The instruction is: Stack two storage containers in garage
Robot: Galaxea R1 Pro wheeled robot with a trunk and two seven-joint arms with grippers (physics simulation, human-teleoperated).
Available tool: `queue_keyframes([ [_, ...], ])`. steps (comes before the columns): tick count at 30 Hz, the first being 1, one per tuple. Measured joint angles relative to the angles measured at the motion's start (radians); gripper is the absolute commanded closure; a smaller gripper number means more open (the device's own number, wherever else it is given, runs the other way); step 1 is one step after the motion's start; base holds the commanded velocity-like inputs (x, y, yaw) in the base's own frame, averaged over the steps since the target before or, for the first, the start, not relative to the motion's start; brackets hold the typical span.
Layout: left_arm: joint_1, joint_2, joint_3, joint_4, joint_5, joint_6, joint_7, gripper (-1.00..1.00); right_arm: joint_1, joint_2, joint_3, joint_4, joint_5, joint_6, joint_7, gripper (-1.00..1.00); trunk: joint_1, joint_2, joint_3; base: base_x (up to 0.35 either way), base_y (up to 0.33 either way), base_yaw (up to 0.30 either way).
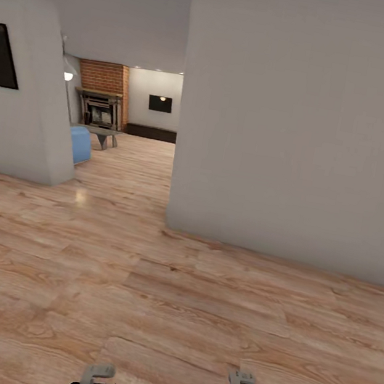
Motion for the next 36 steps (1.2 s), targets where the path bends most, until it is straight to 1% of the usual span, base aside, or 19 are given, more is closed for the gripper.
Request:
queue_keyframes([
  [9, 0.000, -0.001, 0.000, 0.000, 0.000, 0.000, 0.000, -1.00, 0.000, 0.000, 0.001, 0.000, 0.000, 0.000, 0.000, -1.00, 0.000, 0.000, 0.000, 0.344, 0.000, 0.024],
  [20, 0.000, 0.000, 0.000, 0.000, 0.000, 0.000, 0.000, -1.00, 0.000, 0.001, 0.001, 0.000, 0.000, 0.000, 0.000, -1.00, 0.000, 0.000, 0.000, 0.344, 0.000, 0.152],
  [32, 0.000, 0.000, 0.000, 0.000, 0.000, 0.000, 0.000, -1.00, 0.000, 0.001, 0.000, 0.000, 0.000, 0.000, 0.000, -1.00, 0.000, 0.000, 0.000, 0.344, 0.000, 0.030],
  [36, 0.000, 0.000, 0.000, 0.000, 0.000, 0.000, 0.000, -1.00, 0.000, 0.001, 0.001, 0.000, 0.000, 0.000, 0.000, -1.00, 0.000, 0.000, 0.000, 0.343, 0.000, 0.107],
])
